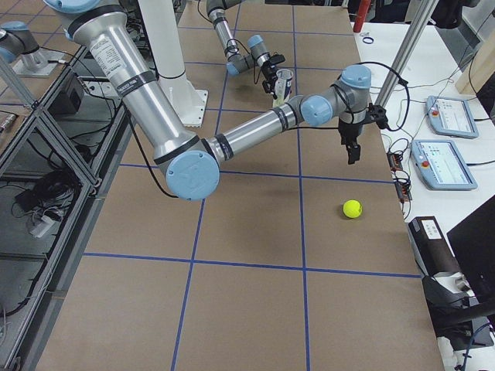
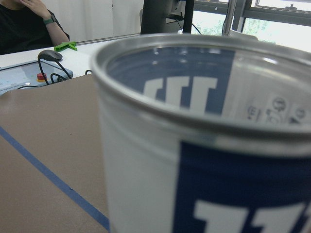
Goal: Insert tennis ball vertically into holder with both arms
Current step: 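Raise the right gripper and move it toward the second yellow ball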
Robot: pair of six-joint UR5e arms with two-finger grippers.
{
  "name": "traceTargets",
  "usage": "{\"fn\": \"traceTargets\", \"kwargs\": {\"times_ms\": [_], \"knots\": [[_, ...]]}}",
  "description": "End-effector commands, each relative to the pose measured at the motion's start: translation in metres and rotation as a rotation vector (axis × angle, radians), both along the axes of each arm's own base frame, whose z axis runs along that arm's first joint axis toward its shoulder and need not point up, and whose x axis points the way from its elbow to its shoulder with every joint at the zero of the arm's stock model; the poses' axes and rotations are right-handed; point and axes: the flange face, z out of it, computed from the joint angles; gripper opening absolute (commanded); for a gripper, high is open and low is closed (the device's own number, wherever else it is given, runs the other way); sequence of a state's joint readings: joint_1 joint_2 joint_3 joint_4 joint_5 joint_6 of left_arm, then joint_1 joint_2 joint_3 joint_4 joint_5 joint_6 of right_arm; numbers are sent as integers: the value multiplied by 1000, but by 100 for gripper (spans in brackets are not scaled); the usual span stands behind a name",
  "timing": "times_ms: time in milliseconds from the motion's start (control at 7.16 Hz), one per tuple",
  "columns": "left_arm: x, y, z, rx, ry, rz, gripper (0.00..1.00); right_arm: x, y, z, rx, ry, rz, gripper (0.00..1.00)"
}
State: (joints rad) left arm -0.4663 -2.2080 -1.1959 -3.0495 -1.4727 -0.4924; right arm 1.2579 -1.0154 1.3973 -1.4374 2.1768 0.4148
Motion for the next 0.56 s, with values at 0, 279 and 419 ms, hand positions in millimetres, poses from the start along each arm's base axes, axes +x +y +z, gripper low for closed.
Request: {"fn": "traceTargets", "kwargs": {"times_ms": [0, 279, 419], "knots": [[-1, 0, -1, 1, 3, -2, 99, -3, -26, 90, 41, 1, -14, 100], [-1, 1, -1, 2, 3, 1, 99, -16, -31, 119, 41, 14, -24, 100], [-1, 1, -1, 2, 3, 1, 99, -30, -31, 132, 52, 48, -26, 100]]}}
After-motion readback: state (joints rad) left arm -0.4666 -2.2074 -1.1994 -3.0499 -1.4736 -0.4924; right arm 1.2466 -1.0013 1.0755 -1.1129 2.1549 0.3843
